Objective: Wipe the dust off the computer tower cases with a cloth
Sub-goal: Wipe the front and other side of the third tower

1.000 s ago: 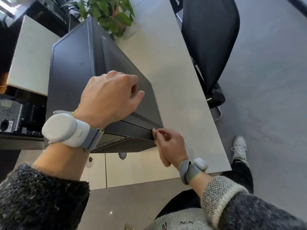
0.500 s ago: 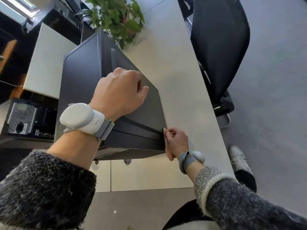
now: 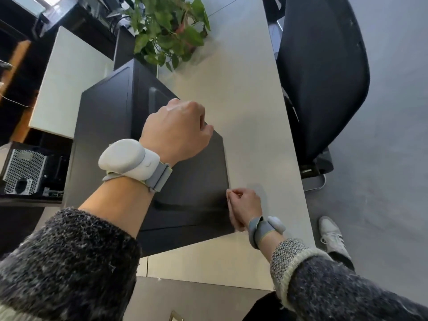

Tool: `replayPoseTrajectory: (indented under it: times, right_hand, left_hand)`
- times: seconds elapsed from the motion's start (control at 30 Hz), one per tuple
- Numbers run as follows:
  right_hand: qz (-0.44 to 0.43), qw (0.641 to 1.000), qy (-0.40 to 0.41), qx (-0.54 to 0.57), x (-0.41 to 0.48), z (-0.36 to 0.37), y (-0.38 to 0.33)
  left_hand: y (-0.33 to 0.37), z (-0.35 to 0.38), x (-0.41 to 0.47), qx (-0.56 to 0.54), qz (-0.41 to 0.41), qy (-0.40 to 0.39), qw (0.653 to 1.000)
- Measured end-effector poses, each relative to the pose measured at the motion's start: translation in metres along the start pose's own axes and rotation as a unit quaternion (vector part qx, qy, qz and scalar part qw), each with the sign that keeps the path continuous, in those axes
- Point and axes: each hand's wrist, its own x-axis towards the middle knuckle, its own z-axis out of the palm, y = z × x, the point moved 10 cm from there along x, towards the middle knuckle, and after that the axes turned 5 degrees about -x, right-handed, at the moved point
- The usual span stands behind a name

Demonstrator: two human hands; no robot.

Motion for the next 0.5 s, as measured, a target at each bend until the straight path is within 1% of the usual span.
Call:
replayPoseTrajectory:
  times: [0.07,0.13,0.2,0.33,0.4,0.47,0.5]
  right_hand:
    - [-0.036,0.999,0.015,0.029,-0.008,-0.003,-0.019]
    - [-0.070,0.996,0.029,0.044,-0.019,-0.004,-0.029]
    - [-0.057,0.997,0.029,0.032,-0.016,-0.001,-0.023]
    - [-0.021,0.999,-0.001,-0.037,0.013,-0.007,-0.021]
    - [-0.052,0.999,0.000,-0.011,0.018,-0.012,-0.042]
    - [-0.101,0.994,0.018,0.029,0.014,-0.015,-0.066]
    - [-0.112,0.993,0.028,0.035,0.013,-0.014,-0.073]
  left_hand:
    - [-0.004,0.012,0.015,-0.013,-0.020,-0.014,1.000]
    - [-0.009,0.025,0.018,-0.042,-0.029,-0.045,0.998]
    - [-0.012,0.036,0.018,-0.074,-0.033,-0.085,0.993]
    - [-0.018,0.036,0.021,-0.126,-0.035,-0.124,0.984]
    - [-0.017,0.033,0.023,-0.153,-0.031,-0.131,0.979]
    - [-0.017,0.030,0.022,-0.177,-0.028,-0.131,0.975]
    - [-0.018,0.029,0.022,-0.182,-0.028,-0.132,0.974]
